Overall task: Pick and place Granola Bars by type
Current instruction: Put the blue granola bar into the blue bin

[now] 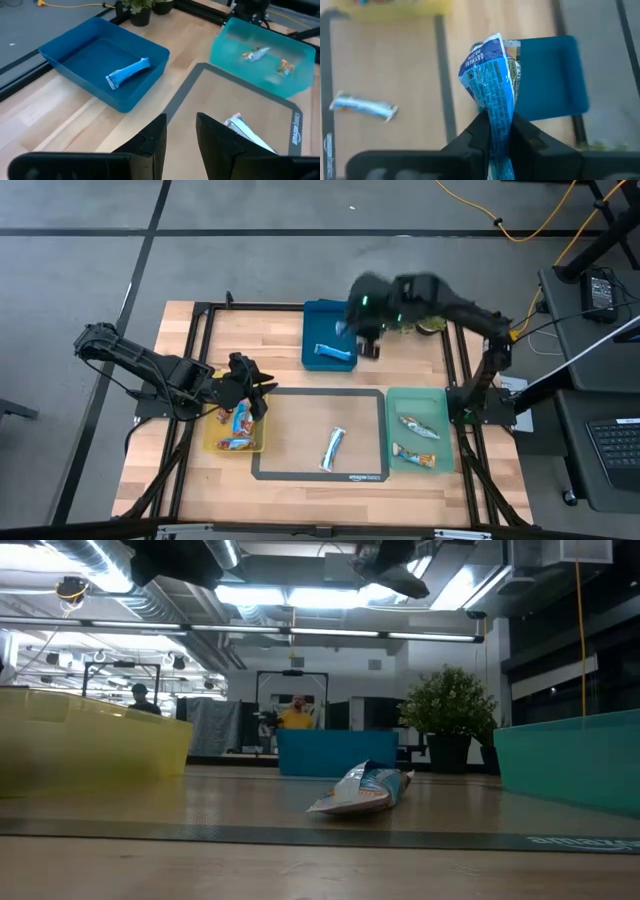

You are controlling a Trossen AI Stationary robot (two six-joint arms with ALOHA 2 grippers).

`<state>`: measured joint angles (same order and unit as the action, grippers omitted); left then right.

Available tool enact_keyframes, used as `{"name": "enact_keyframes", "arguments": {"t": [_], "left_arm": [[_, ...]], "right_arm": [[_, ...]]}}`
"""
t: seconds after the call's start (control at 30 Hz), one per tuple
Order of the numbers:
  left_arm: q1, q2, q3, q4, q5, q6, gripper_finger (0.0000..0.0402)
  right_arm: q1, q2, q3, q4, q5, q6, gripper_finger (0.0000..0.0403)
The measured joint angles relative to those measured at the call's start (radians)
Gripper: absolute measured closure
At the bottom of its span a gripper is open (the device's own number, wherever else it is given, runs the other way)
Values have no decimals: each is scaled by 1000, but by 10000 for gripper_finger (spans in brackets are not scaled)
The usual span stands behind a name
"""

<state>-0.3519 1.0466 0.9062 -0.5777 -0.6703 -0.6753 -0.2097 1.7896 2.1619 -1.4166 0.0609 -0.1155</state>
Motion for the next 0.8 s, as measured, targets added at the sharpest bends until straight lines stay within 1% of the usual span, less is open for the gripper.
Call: {"name": "enact_keyframes", "arguments": {"t": [0.1,0.17,0.4,0.53,0.63,0.8], "left_arm": [[0,0,0,-1,-18,-18,304],[0,0,0,-1,-23,-21,304],[0,0,0,-1,-53,-44,304],[0,0,0,-1,-77,-45,304],[0,0,0,-2,-91,-45,304],[0,0,0,-1,-96,-47,304]], "right_arm": [[-94,11,70,-19,-60,-27,345],[-141,15,90,-35,-83,-40,345],[-233,37,92,-31,-92,-109,345],[-274,108,91,-24,-114,-156,345],[-303,179,91,39,-152,-177,345],[-331,291,91,152,-160,-177,345]]}}
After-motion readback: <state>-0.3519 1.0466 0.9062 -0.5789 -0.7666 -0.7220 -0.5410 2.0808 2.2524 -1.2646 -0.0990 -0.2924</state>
